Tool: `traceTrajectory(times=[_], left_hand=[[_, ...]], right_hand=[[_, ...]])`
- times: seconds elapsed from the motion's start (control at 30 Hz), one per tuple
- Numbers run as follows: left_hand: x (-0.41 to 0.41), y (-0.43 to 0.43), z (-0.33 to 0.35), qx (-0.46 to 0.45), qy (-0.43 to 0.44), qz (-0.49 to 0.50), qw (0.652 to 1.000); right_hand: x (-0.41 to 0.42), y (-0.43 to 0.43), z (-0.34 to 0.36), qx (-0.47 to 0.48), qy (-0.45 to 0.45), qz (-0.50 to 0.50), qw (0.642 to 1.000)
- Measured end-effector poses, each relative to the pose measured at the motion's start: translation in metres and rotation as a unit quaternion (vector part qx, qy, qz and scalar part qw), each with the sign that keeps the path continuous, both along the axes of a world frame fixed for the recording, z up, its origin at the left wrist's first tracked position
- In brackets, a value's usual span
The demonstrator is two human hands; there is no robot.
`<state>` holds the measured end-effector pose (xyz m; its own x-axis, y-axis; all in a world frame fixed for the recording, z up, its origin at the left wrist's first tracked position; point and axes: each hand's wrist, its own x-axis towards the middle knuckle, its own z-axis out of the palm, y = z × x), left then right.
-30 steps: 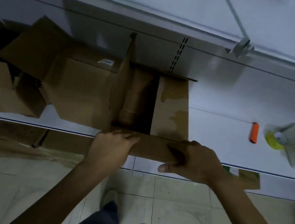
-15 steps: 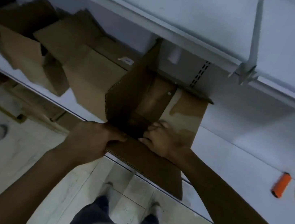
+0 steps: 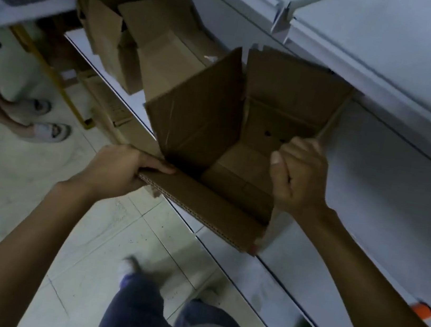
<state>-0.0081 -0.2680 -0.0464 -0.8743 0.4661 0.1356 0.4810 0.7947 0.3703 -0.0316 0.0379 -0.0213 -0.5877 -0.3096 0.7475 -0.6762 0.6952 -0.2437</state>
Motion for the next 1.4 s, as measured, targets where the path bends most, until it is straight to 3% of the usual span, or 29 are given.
traceTrajectory(times=[0.2,0.33,0.53,0.6,0.67,0.73,0.8,0.9,1.0,1.13,1.23,1.33,1.4], left_hand=[[0.043,-0.015,0.003,0.171,-0.163,0.063,0.97],[0.077,-0.026,-0.01,0.293,-0.228,0.061,0.926],[0.118,-0.036,-0.016,0.359,-0.222,0.077,0.903],[0.132,-0.039,-0.009,0.384,-0.22,0.067,0.894],[0.145,-0.041,-0.004,0.409,-0.199,0.066,0.888],[0.157,-0.042,0.003,0.43,-0.151,0.09,0.886],[0.167,-0.041,0.013,0.415,-0.092,0.112,0.898],[0.18,-0.042,0.026,0.401,-0.047,0.129,0.906],[0.191,-0.047,0.028,0.371,-0.031,0.143,0.917],[0.206,-0.051,0.035,0.316,0.011,0.166,0.934],[0.211,-0.064,0.042,0.348,-0.026,0.217,0.912],[0.217,-0.072,0.046,0.465,-0.116,0.245,0.843],[0.225,-0.069,0.046,0.5,-0.145,0.249,0.816]], right_hand=[[0.025,-0.015,0.071,-0.018,0.02,0.095,0.995],[0.044,-0.048,0.088,0.013,0.014,0.071,0.997],[0.086,-0.085,0.079,0.079,-0.148,-0.005,0.986],[0.113,-0.088,0.08,0.039,-0.177,-0.032,0.983],[0.143,-0.083,0.08,-0.039,-0.16,-0.081,0.983],[0.173,-0.071,0.069,-0.054,-0.081,-0.163,0.982],[0.207,-0.055,0.046,-0.055,-0.034,-0.265,0.962],[0.247,-0.047,0.009,-0.209,-0.175,-0.347,0.897],[0.263,-0.069,-0.021,-0.358,-0.326,-0.318,0.816],[0.263,-0.09,-0.045,-0.443,-0.333,-0.315,0.77],[0.265,-0.101,-0.044,-0.45,-0.271,-0.288,0.801],[0.267,-0.113,-0.039,-0.305,-0.173,-0.301,0.887],[0.266,-0.117,-0.039,-0.193,-0.12,-0.316,0.921]])
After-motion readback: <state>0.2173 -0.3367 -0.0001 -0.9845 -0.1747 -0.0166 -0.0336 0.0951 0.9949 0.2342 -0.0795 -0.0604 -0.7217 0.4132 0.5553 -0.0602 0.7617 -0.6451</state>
